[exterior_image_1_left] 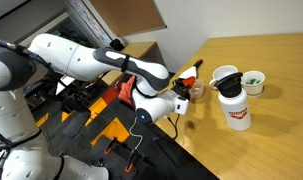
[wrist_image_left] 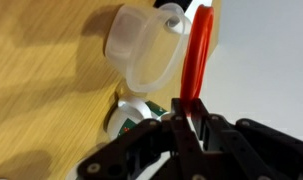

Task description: Take the red lid off the bowl

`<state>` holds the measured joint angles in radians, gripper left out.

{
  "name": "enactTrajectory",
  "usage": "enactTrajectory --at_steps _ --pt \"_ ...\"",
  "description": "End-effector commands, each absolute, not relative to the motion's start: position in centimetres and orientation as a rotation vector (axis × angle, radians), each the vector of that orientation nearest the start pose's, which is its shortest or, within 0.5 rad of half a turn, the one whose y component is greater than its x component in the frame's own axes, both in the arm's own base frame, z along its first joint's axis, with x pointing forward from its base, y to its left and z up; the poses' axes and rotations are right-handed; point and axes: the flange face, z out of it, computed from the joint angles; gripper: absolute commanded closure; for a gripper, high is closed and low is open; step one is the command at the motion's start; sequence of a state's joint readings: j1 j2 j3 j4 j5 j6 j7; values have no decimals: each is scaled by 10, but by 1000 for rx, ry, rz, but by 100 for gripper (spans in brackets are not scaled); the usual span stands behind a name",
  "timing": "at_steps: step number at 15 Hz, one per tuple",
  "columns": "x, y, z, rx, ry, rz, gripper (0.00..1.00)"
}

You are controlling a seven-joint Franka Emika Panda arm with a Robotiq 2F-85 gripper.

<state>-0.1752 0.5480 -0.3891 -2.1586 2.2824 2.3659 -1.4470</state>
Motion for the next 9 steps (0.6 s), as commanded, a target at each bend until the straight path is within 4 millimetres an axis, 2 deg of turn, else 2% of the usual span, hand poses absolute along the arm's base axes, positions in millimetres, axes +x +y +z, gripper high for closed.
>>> enactTrajectory --at_steps 1,6,9 --pt "420 -281 170 -2011 1124 -934 96" --pt "384 -280 176 -2150 937 -636 96" --pt "373 -277 172 -2235 867 -558 96"
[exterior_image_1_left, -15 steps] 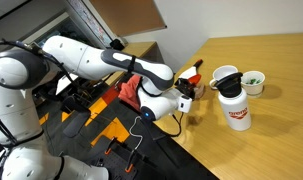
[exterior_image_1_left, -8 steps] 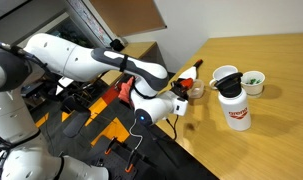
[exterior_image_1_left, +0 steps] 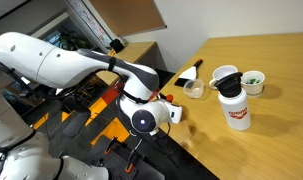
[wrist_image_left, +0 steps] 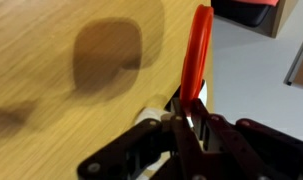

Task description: Take the red lid off the bowl

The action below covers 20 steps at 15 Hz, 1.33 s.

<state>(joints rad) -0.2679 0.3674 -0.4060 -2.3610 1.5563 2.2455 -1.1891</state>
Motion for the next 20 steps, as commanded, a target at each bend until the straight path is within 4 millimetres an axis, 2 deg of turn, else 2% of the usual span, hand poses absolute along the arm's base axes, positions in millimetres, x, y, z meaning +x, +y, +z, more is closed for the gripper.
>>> enactTrajectory --at_steps 1,7,13,20 --pt "371 -274 169 -2241 864 -561 96" --pt "377 -266 151 -2203 927 -580 96" --pt "389 -263 135 -2189 983 -730 96" --pt "403 -260 111 -2268 1034 -834 96"
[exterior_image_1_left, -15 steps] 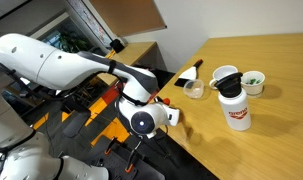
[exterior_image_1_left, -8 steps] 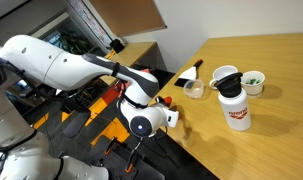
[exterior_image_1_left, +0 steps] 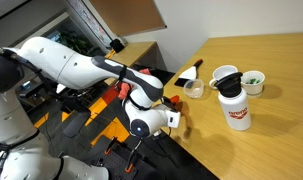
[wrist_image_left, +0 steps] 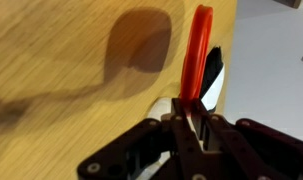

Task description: Take the red lid off the bowl

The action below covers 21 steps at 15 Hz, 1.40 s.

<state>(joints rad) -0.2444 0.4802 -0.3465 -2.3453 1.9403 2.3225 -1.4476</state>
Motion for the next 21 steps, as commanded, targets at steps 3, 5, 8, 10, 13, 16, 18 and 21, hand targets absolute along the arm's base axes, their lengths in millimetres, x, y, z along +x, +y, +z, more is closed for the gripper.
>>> enactTrajectory --at_steps 3,5,8,10,13,16,18,21 --pt "406 -256 105 -2303 1051 -843 58" --pt "407 -253 105 -2312 1049 -843 44" --pt "403 -247 115 -2307 1040 -838 22" --pt "398 -246 125 -2300 1043 -812 7" --pt "393 -249 142 -2365 1042 -746 0" --pt "393 -248 163 -2477 1069 -678 0" --pt "394 -243 177 -2552 1064 -629 0" --pt "397 -232 192 -2641 1089 -565 0"
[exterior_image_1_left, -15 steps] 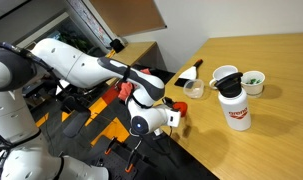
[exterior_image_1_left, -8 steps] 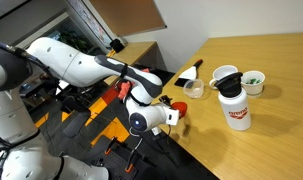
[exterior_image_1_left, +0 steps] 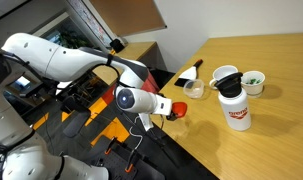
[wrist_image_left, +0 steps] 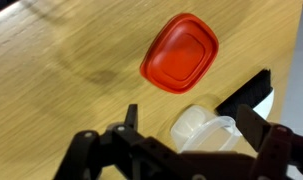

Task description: Take the red lid off the bowl

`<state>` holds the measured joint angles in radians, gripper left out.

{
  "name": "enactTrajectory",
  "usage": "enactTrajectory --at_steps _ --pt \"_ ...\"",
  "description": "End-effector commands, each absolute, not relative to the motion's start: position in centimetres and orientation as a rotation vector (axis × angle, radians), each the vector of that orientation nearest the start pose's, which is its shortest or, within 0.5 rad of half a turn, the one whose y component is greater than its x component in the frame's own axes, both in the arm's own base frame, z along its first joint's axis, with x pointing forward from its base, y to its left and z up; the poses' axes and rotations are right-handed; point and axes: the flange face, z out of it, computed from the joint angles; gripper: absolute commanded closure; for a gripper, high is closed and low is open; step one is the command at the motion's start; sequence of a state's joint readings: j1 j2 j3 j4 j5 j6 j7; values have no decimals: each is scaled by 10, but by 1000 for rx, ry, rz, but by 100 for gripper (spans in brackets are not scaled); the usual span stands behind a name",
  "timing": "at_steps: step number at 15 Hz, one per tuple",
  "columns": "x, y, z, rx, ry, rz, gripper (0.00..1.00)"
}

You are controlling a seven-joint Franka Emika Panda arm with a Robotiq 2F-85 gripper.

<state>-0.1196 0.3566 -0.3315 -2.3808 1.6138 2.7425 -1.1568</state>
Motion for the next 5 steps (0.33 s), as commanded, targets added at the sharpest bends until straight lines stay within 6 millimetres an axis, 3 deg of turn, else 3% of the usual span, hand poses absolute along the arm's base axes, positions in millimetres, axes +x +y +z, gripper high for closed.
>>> enactTrajectory --at_steps 1,5 --pt "398 -228 196 -2666 1092 -544 0" --pt "399 -213 203 -2706 1107 -476 0"
